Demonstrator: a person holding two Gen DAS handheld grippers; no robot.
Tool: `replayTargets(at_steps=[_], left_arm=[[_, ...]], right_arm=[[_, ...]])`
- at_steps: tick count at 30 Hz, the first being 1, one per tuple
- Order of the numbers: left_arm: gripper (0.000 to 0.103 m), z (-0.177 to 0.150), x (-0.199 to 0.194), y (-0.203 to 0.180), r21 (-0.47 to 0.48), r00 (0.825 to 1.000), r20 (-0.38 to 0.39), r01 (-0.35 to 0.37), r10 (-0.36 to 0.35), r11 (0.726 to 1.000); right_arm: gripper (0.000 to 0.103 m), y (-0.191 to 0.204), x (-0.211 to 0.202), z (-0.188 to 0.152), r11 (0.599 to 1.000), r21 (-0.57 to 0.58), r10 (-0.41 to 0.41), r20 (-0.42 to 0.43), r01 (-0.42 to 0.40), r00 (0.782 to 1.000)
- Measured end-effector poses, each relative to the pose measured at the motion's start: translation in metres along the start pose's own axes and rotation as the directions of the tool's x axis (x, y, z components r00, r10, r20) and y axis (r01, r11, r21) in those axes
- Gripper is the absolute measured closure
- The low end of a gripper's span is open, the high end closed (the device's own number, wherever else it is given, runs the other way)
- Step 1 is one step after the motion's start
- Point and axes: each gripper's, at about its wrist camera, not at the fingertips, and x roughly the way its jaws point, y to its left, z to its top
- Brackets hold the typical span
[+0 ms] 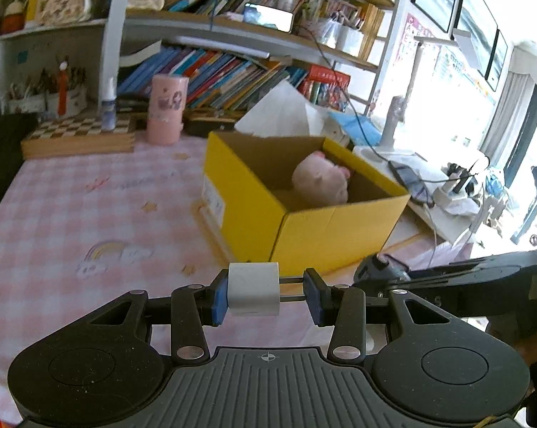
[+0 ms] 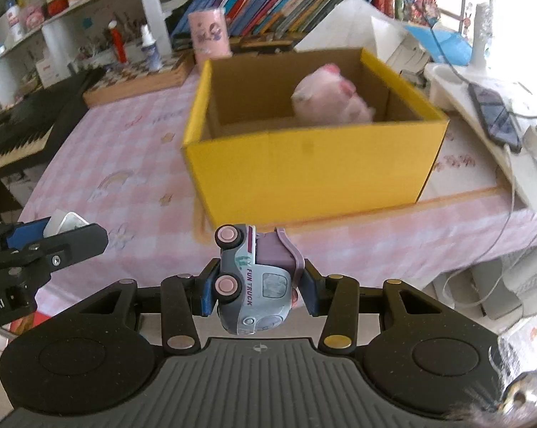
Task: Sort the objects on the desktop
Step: 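Carry the white plug and grey toy car with both tools over the yellow box, then open the left tool to drop the plug while the right tool drops the toy car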
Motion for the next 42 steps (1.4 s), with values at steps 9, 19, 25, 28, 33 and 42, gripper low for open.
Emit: replayTargets(at_steps=[9,19,25,28,33,42], left_arm=[[0.061,0.034,0.034,-0.034,0.009,0.998,0.060,-0.027,0.027,1.000],[0.061,0.067,0.081,-0.060,0.035,0.991,0.104,-0.088,0.084,0.996],[0.061,0.074,0.123,-0.067,0.046,0.990,0.051,-0.137,0.135,0.989],[0.061,0.072,0.139,-0.072,0.069,0.990,0.017,-0.142,0.141,0.987],[0.061,0.067,0.162,-0.076,0.095,0.986,-0.050,-0.152,0.158,0.984],[0.059,0.067,0.177,-0.072,0.063,0.983,-0.105,-0.145,0.151,0.987]], right_arm=[[0.060,-0.047,-0.009,0.042,1.000,-0.026,0.020,0.155,-0.016,0.988],[0.060,-0.087,0.008,0.086,0.994,-0.078,0.089,0.195,-0.075,0.977],[0.060,-0.107,0.021,0.109,0.994,-0.079,0.097,0.217,-0.081,0.971],[0.060,-0.115,0.028,0.116,0.991,-0.086,0.116,0.208,-0.100,0.971],[0.060,-0.123,0.040,0.120,0.987,-0.082,0.150,0.193,-0.136,0.970],[0.060,-0.127,0.065,0.120,0.979,-0.097,0.191,0.117,-0.181,0.975]])
